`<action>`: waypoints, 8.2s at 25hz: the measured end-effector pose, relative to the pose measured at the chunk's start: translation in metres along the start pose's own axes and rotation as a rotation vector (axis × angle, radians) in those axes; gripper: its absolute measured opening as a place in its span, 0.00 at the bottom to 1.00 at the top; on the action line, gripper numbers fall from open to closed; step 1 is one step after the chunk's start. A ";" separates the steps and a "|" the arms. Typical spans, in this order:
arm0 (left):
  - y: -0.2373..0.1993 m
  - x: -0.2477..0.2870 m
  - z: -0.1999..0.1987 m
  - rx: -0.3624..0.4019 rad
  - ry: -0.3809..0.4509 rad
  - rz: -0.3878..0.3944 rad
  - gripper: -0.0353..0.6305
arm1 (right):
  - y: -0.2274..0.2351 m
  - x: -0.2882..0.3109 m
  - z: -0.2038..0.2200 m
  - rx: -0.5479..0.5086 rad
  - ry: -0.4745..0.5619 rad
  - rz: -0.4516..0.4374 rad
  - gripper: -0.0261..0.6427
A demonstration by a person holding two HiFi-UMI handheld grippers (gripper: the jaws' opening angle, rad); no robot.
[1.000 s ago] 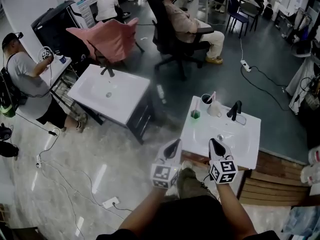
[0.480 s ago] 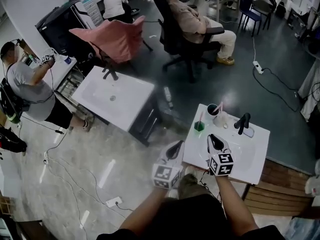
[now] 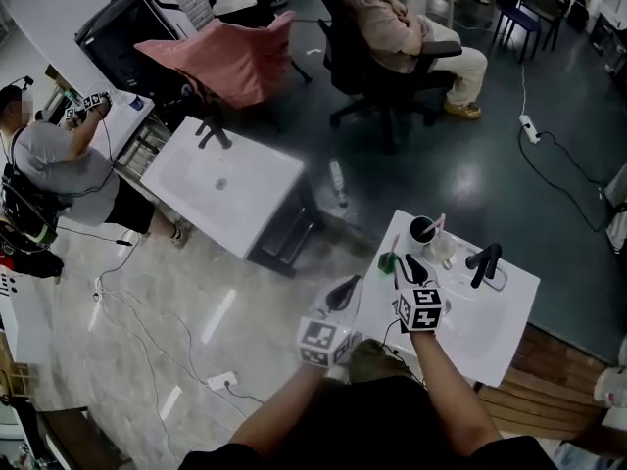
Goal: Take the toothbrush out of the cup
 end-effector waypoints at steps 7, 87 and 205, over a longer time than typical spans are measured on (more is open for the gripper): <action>-0.005 0.033 0.010 -0.028 -0.038 -0.046 0.06 | 0.026 0.052 0.011 0.024 -0.066 -0.056 0.22; 0.265 0.140 -0.010 0.110 -0.096 0.601 0.06 | 0.193 -0.297 -0.025 0.254 0.315 0.556 0.11; 0.307 0.162 0.045 0.028 -0.128 0.532 0.06 | 0.269 -0.311 0.112 0.278 0.168 0.632 0.04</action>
Point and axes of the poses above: the fingertips, and each gripper's own axes: x forward along the fingers, y to its right, z out of its underside, the point moved 5 cm from there along -x, backward along the fingers, and after that the axes turned 6 degrees about -x, right-handed, at the moved point
